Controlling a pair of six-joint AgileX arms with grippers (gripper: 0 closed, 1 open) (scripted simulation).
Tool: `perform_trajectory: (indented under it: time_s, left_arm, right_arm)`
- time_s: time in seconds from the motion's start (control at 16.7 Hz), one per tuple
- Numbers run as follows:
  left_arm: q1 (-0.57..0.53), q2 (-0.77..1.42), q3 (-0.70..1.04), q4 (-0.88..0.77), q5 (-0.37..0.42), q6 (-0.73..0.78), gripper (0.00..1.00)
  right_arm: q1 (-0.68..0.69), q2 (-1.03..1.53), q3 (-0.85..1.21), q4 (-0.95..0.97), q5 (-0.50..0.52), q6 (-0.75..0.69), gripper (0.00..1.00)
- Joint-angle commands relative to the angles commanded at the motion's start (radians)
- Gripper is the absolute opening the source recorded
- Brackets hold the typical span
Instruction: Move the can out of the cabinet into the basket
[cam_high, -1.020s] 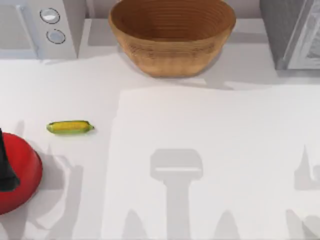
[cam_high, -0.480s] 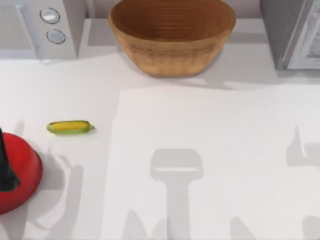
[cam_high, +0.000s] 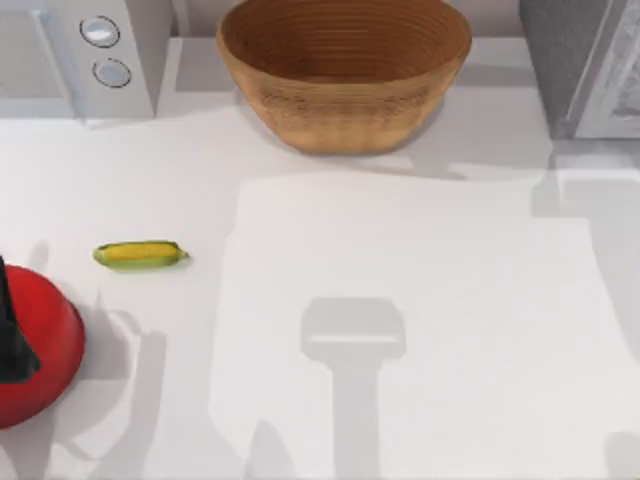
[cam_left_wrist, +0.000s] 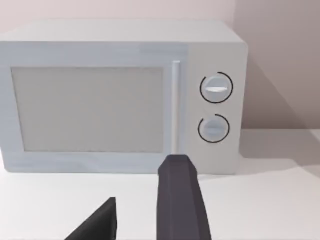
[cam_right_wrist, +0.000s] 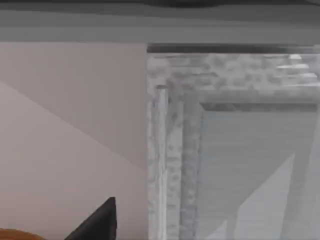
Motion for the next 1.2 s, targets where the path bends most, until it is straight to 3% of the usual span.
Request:
perform_trajectory:
  time_s: [0.48, 1.2]
  left_arm:
    - [0.000, 0.000, 0.000, 0.000, 0.000, 0.000, 1.00]
    - [0.000, 0.000, 0.000, 0.000, 0.000, 0.000, 1.00]
  right_arm:
    - [0.058, 0.417, 0.573, -0.132, 0.061, 0.006, 1.00]
    - [0.039, 0.538, 0.698, -0.129, 0.051, 0.005, 1.00]
